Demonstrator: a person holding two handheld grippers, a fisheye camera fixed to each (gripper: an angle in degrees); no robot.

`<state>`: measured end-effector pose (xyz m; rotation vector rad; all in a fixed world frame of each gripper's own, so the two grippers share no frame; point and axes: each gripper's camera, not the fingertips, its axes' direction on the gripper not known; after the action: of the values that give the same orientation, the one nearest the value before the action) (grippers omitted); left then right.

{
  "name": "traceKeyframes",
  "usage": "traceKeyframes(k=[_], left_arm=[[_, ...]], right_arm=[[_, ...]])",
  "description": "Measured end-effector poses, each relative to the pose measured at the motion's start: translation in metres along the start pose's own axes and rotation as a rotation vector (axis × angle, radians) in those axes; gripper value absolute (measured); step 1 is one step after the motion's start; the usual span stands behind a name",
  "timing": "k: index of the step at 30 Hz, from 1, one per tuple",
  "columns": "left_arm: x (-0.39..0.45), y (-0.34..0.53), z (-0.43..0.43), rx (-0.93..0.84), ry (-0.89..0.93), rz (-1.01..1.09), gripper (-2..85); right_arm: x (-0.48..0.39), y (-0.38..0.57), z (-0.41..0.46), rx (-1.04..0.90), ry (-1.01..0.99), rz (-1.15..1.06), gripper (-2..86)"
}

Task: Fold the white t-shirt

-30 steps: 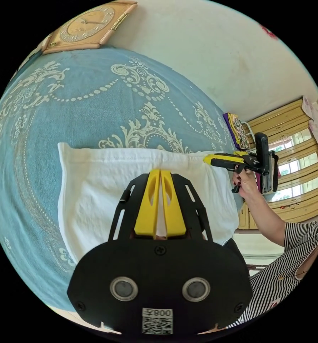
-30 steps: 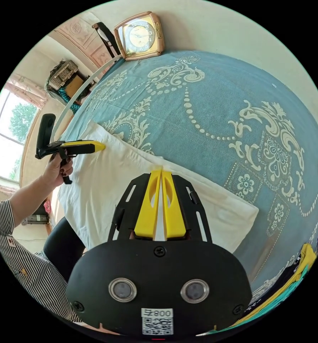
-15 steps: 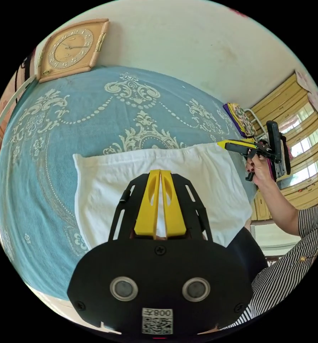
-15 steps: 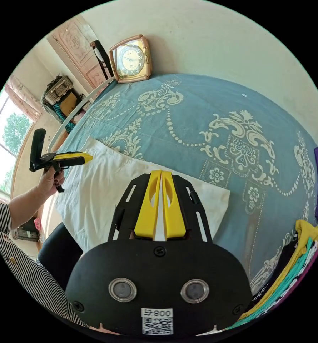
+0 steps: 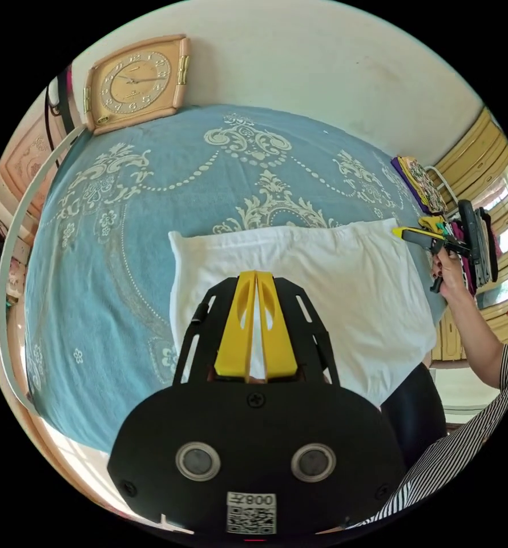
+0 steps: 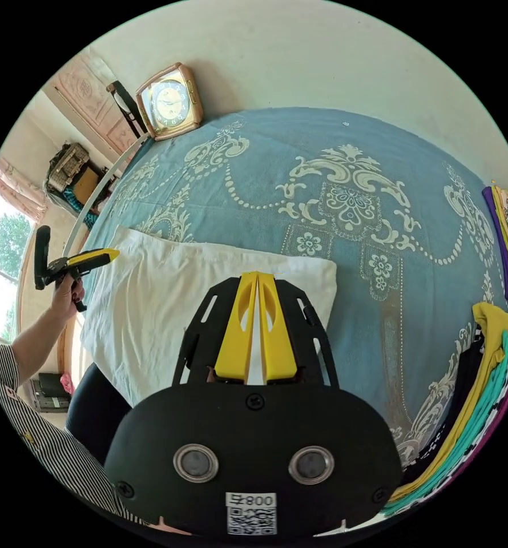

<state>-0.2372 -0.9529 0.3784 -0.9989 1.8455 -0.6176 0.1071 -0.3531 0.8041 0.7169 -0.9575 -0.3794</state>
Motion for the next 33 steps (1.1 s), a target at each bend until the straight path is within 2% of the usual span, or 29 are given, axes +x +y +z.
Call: traceKeyframes(k=[5, 9, 12, 15, 17, 22, 24, 33], left_arm=[[-0.031, 0.014, -0.009, -0.065, 0.035, -0.102, 0.4], [-0.031, 0.027, -0.057, -0.024, 0.037, -0.073, 0.6], [-0.049, 0.065, -0.099, -0.005, 0.086, -0.109, 1.2], [-0.083, 0.126, -0.136, -0.009, 0.149, -0.231, 3.2], [-0.112, 0.181, -0.157, -0.004, 0.259, -0.334, 6.3], [-0.150, 0.258, -0.171, -0.018, 0.438, -0.484, 8.9], [-0.157, 0.268, -0.170, -0.033, 0.470, -0.495, 9.1], [-0.171, 0.263, -0.171, -0.074, 0.508, -0.464, 5.7]], right_arm=[[-0.004, -0.004, 0.030, -0.105, -0.019, -0.033, 0.1], [0.012, 0.005, -0.008, -0.067, -0.042, -0.004, 0.2], [0.020, 0.033, -0.044, -0.049, -0.079, -0.013, 0.6], [0.038, 0.079, -0.081, -0.032, -0.171, 0.026, 1.5], [0.050, 0.112, -0.102, -0.025, -0.223, 0.059, 2.9], [0.093, 0.201, -0.137, -0.001, -0.444, 0.232, 6.3], [0.108, 0.235, -0.147, 0.007, -0.505, 0.292, 7.1], [0.134, 0.284, -0.159, -0.019, -0.498, 0.377, 8.3]])
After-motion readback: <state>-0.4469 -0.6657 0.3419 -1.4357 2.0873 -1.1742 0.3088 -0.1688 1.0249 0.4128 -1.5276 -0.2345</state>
